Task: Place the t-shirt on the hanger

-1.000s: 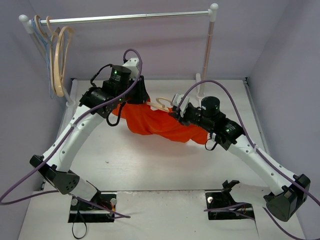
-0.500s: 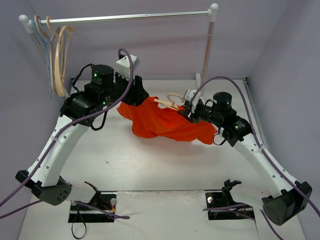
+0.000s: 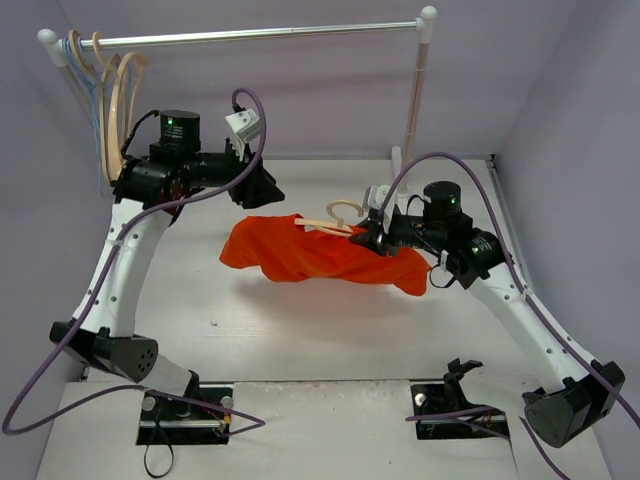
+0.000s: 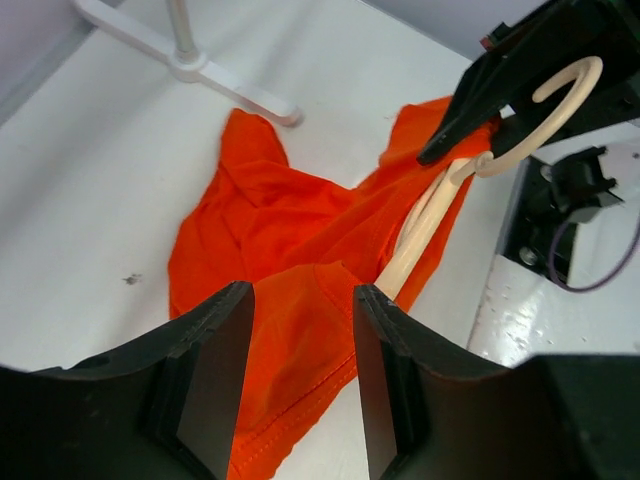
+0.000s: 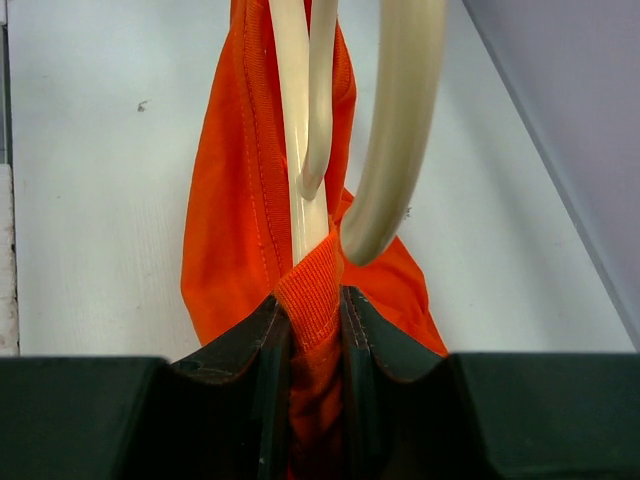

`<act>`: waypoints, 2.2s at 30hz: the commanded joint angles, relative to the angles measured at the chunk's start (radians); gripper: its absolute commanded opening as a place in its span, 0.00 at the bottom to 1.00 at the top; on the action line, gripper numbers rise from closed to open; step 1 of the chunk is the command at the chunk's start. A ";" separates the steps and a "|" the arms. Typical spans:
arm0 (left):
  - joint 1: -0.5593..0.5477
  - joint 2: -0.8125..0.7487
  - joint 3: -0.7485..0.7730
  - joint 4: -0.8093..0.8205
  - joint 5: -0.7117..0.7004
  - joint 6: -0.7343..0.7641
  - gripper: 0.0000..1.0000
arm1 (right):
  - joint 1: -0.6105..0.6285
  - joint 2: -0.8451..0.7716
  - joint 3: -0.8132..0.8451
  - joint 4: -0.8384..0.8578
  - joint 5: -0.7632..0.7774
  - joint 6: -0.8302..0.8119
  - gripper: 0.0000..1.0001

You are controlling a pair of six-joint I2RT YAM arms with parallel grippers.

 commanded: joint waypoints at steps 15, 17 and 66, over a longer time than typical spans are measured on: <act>-0.011 -0.102 -0.186 -0.098 0.131 0.273 0.43 | -0.047 0.064 0.076 0.086 -0.099 -0.023 0.00; -0.014 -0.110 -0.212 -0.086 0.073 0.292 0.44 | -0.049 0.074 0.079 0.094 -0.113 -0.018 0.00; -0.032 -0.154 -0.385 0.258 0.127 0.358 0.00 | -0.110 0.157 0.159 0.046 -0.143 -0.061 0.16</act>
